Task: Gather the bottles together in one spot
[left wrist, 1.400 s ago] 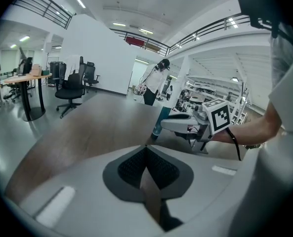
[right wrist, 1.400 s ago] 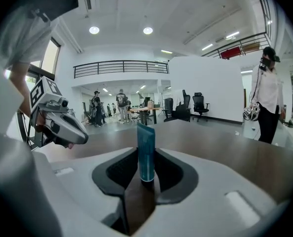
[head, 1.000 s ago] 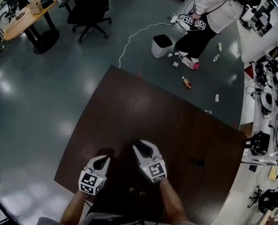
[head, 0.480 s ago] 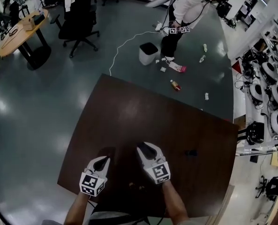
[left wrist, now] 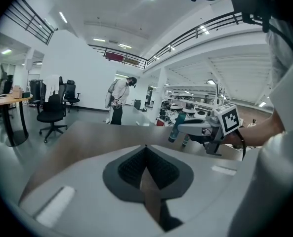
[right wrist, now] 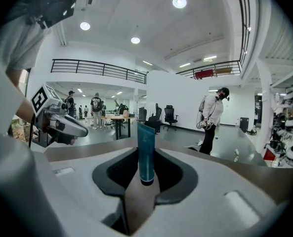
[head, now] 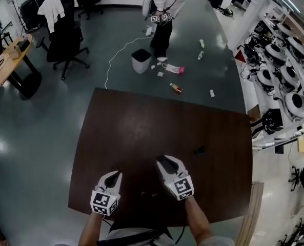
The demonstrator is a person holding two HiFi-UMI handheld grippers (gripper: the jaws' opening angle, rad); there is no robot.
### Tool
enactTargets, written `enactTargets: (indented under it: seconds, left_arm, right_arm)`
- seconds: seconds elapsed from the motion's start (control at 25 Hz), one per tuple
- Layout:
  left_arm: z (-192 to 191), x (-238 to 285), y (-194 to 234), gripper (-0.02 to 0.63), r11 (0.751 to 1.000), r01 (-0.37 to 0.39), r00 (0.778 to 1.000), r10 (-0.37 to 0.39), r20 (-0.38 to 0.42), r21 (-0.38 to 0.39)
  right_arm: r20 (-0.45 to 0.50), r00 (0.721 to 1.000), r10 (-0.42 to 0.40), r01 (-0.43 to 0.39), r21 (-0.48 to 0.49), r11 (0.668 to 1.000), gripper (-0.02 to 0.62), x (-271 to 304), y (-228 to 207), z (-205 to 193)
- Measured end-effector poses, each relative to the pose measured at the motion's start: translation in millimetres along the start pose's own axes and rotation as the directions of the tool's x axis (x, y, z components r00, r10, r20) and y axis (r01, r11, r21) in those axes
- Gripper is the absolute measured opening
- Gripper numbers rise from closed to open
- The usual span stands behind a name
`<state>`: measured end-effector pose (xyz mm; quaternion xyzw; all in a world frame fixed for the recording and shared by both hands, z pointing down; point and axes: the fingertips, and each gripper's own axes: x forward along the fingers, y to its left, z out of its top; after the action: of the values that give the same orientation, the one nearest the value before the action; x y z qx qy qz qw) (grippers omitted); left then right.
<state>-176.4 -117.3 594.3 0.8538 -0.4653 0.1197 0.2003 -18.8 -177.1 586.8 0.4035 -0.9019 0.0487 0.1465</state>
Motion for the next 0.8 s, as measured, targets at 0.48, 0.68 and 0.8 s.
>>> enactTargets:
  seconds: [0.48, 0.68, 0.8]
  left_arm:
    - [-3.0, 4.7, -41.8, 0.001, 0.996, 0.078, 0.997, -0.078, -0.003, 0.047]
    - [-9.1, 2.9, -55.0, 0.000, 0.994, 0.086, 0.996, -0.085, -0.011, 0.064]
    - [-14.1, -0.2, -61.5, 0.000, 0.994, 0.085, 0.996, -0.084, -0.013, 0.067]
  right_arm:
    - [-0.013, 0.994, -0.105, 0.105, 0.026, 0.994, 0.103, -76.8, -4.8, -26.6]
    - [-0.013, 0.993, -0.115, 0.116, 0.034, 0.993, 0.103, -97.6, 4.4, -30.8]
    - [-0.004, 0.994, -0.108, 0.108, 0.045, 0.993, 0.103, -106.6, 10.9, -37.3]
